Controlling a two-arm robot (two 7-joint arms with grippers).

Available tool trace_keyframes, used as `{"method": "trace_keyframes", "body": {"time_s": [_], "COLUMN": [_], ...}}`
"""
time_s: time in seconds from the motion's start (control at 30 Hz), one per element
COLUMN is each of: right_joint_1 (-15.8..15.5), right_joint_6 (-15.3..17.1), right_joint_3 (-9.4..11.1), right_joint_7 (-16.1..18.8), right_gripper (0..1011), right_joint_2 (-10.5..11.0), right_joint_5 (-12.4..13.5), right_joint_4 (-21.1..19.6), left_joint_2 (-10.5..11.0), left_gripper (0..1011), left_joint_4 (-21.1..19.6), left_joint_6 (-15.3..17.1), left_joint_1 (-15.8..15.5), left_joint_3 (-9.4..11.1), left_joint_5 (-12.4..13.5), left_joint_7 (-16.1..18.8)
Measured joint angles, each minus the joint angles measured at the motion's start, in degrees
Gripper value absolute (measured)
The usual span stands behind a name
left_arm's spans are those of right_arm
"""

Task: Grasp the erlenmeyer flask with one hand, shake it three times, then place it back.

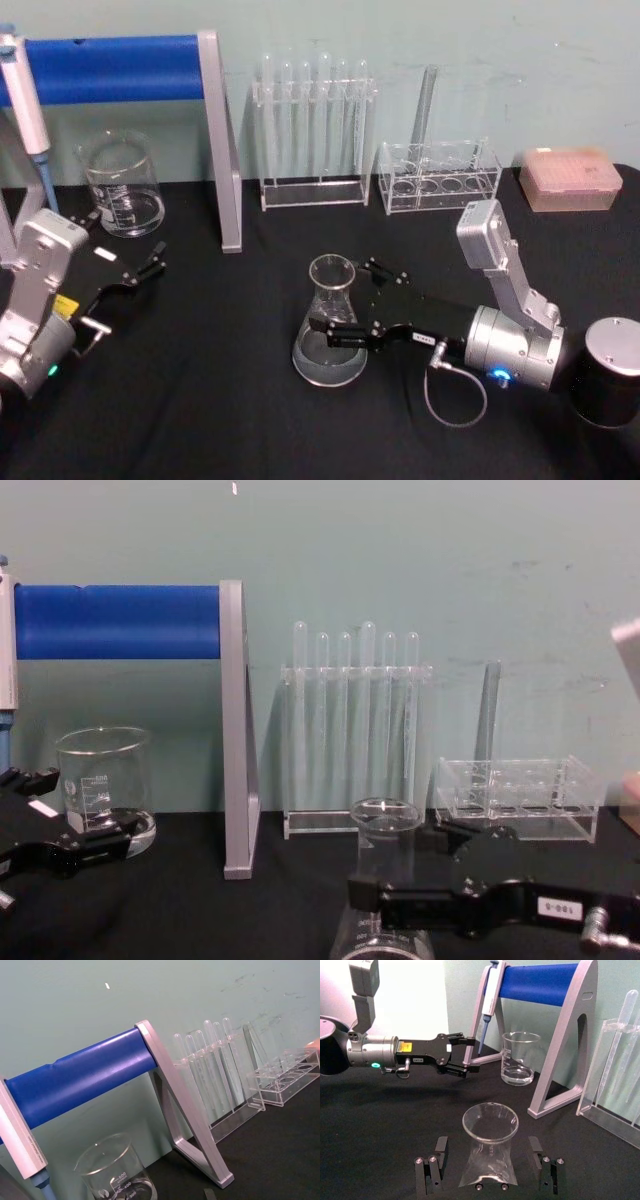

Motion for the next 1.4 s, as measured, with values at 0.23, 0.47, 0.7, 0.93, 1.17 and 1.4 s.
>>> {"method": "trace_keyframes", "body": {"time_s": [0.23,0.47,0.7,0.93,1.17,1.4], "right_joint_1": [-1.76,-5.97,-10.86,-14.72,-14.38,-9.64], "right_joint_6": [0.78,1.1,0.94,-0.62,0.39,4.32], "right_joint_3": [0.61,2.56,6.38,12.19,14.75,13.98], "right_joint_7": [-0.26,-1.47,-5.77,-13.55,-22.01,-27.9], "right_gripper": [1002,1003,1003,1003,1002,1003], "right_joint_2": [1.77,5.73,8.68,7.96,4.47,-0.63], "right_joint_5": [0.39,1.13,1.28,1.39,-1.53,-5.74], "right_joint_4": [-2.14,-6.8,-11.13,-12.6,-11.46,-6.25], "left_joint_2": [0.0,0.0,0.0,0.0,0.0,0.0], "left_gripper": [1001,1001,1001,1001,1001,1001], "left_joint_4": [0.0,0.0,0.0,0.0,0.0,0.0], "left_joint_6": [0.0,0.0,0.0,0.0,0.0,0.0], "left_joint_1": [0.0,0.0,0.0,0.0,0.0,0.0], "left_joint_3": [0.0,0.0,0.0,0.0,0.0,0.0], "left_joint_5": [0.0,0.0,0.0,0.0,0.0,0.0], "left_joint_7": [0.0,0.0,0.0,0.0,0.0,0.0]}}
